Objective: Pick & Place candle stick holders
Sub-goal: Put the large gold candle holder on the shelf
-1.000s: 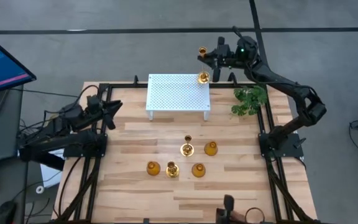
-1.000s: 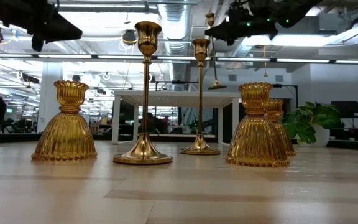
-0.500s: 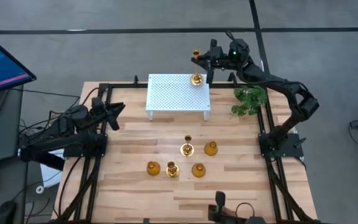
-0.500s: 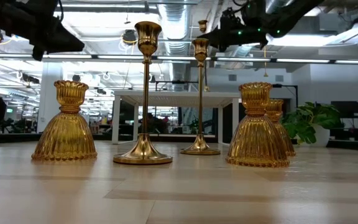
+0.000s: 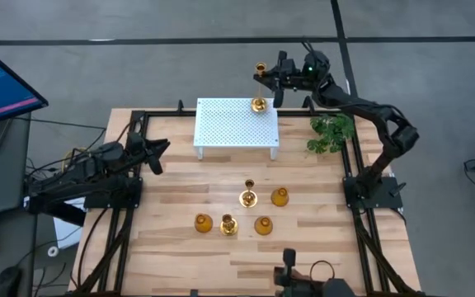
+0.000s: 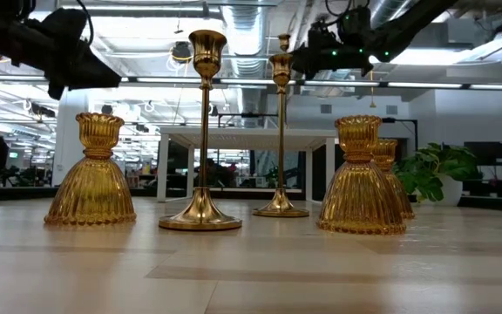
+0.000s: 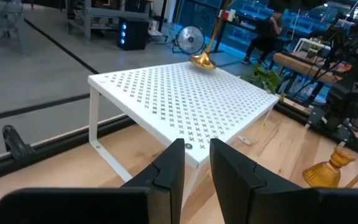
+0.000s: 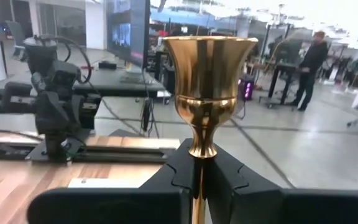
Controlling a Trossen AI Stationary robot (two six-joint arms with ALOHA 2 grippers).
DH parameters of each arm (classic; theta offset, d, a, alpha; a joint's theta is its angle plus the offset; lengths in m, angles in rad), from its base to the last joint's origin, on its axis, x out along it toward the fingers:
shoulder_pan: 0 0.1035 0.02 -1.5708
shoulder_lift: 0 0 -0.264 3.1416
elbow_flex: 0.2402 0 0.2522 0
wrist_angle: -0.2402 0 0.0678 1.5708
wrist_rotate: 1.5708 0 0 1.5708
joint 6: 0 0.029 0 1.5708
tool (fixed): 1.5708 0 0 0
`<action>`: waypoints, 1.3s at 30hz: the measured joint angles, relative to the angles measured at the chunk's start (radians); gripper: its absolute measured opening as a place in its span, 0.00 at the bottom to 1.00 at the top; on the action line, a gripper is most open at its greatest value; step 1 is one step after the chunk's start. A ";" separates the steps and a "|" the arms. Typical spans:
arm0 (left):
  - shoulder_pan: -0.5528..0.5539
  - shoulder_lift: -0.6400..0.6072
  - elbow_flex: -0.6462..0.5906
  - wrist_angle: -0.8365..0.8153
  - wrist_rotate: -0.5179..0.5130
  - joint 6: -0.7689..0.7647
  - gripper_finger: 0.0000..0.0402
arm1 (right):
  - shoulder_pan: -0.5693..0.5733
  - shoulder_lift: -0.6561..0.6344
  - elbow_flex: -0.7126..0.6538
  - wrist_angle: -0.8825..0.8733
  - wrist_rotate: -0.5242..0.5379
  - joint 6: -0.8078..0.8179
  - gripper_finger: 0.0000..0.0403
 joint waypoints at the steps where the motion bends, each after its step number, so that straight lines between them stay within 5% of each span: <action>1: 0.000 0.000 0.000 0.000 0.000 -0.002 0.19 | -0.005 0.002 -0.001 -0.008 0.000 0.002 0.04; 39: 0.000 0.000 0.000 0.025 0.000 -0.002 0.19 | -0.019 -0.001 -0.056 0.057 -0.024 -0.006 0.06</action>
